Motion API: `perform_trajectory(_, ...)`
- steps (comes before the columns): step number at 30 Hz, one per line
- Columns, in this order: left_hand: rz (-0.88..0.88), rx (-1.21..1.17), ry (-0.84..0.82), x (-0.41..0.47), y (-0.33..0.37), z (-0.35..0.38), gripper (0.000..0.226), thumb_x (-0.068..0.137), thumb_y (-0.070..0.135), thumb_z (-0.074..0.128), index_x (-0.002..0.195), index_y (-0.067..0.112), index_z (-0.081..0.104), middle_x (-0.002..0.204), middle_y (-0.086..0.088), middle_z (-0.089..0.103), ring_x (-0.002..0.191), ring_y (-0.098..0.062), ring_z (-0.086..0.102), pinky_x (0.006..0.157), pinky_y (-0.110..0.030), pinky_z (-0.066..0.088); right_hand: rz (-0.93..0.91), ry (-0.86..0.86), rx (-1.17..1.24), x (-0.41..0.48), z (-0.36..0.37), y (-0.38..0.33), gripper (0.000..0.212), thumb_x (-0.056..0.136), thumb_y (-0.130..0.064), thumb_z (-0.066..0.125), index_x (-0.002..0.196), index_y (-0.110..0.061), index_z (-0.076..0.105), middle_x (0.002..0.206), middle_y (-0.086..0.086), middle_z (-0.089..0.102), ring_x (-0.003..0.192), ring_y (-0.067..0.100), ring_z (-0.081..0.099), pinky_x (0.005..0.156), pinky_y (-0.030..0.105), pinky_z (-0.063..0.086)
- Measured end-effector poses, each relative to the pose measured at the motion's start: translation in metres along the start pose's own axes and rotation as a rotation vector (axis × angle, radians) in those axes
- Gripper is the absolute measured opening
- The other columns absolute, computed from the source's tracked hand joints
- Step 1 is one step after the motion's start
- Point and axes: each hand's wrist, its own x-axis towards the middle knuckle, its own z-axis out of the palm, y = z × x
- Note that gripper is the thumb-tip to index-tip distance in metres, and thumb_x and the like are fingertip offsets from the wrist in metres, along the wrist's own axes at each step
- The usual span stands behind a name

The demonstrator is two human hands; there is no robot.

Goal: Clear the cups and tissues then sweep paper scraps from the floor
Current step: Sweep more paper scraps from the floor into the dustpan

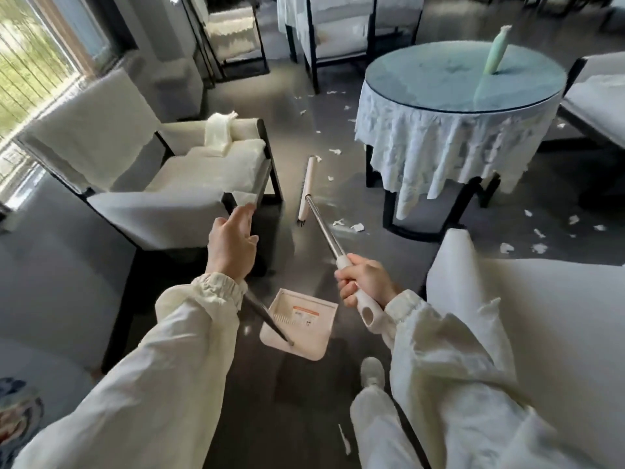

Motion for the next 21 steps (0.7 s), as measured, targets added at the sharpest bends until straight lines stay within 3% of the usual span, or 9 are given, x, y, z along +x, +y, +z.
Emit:
perform_trajectory(4, -0.042, 0.042, -0.005, 0.134, 0.027, 0.047, 0.053, 0.088, 0.005, 0.058, 0.133, 0.033, 0.049, 0.106, -0.012, 0.05, 0.102, -0.033, 0.053, 0.097, -0.037, 0.039, 0.023, -0.009, 0.035, 0.106, -0.008, -0.104, 0.026, 0.092, 0.012, 0.037, 0.087, -0.013, 0.039, 0.056, 0.002, 0.035, 0.027, 0.004, 0.033, 0.029, 0.011, 0.028)
perform_trajectory(7, -0.059, 0.023, -0.005, 0.235, 0.046, 0.065, 0.049, 0.09, 0.008, 0.054, 0.13, 0.035, 0.048, 0.1, -0.01, 0.048, 0.088, -0.035, 0.057, 0.092, -0.041, 0.046, 0.046, -0.018, 0.041, 0.179, -0.009, -0.19, 0.03, 0.092, 0.011, 0.038, 0.076, -0.014, 0.036, 0.056, 0.001, 0.034, 0.028, 0.004, 0.033, 0.03, 0.011, 0.027)
perform_trajectory(9, -0.047, 0.026, 0.037, 0.299, 0.055, 0.075, 0.044, 0.091, 0.012, 0.053, 0.127, 0.036, 0.05, 0.096, -0.01, 0.048, 0.08, -0.033, 0.056, 0.087, -0.04, 0.048, 0.052, -0.033, 0.03, 0.223, -0.004, -0.238, 0.031, 0.092, 0.011, 0.039, 0.073, -0.013, 0.035, 0.06, 0.002, 0.034, 0.029, 0.003, 0.033, 0.03, 0.011, 0.027)
perform_trajectory(12, -0.052, -0.029, 0.055, 0.394, 0.062, 0.1, 0.042, 0.089, 0.014, 0.059, 0.126, 0.034, 0.052, 0.102, -0.012, 0.053, 0.084, -0.029, 0.056, 0.086, -0.04, 0.05, 0.036, -0.017, -0.013, 0.293, 0.001, -0.293, 0.029, 0.092, 0.01, 0.04, 0.076, -0.014, 0.037, 0.062, 0.002, 0.034, 0.03, 0.003, 0.033, 0.03, 0.012, 0.028)
perform_trajectory(14, -0.047, -0.071, 0.034, 0.46, 0.065, 0.123, 0.045, 0.087, 0.009, 0.061, 0.127, 0.029, 0.053, 0.111, -0.015, 0.056, 0.091, -0.029, 0.056, 0.09, -0.038, 0.047, 0.026, -0.023, -0.039, 0.344, 0.004, -0.326, 0.03, 0.093, 0.008, 0.04, 0.073, -0.015, 0.036, 0.059, 0.001, 0.033, 0.03, 0.003, 0.033, 0.03, 0.012, 0.027)
perform_trajectory(17, -0.008, -0.028, -0.004, 0.559, 0.063, 0.16, 0.051, 0.082, 0.002, 0.062, 0.127, 0.026, 0.054, 0.109, -0.017, 0.059, 0.091, -0.03, 0.057, 0.082, -0.029, 0.042, 0.022, -0.016, -0.044, 0.429, 0.009, -0.375, 0.032, 0.094, 0.006, 0.041, 0.07, -0.016, 0.036, 0.057, 0.001, 0.031, 0.03, 0.003, 0.032, 0.029, 0.011, 0.027)
perform_trajectory(21, 0.023, -0.008, -0.061, 0.699, 0.054, 0.203, 0.049, 0.085, 0.007, 0.061, 0.128, 0.028, 0.05, 0.106, -0.016, 0.058, 0.089, -0.03, 0.055, 0.082, -0.033, 0.042, 0.008, 0.031, -0.045, 0.559, 0.028, -0.437, 0.033, 0.094, 0.006, 0.04, 0.071, -0.018, 0.034, 0.06, 0.001, 0.028, 0.029, 0.003, 0.032, 0.028, 0.012, 0.026)
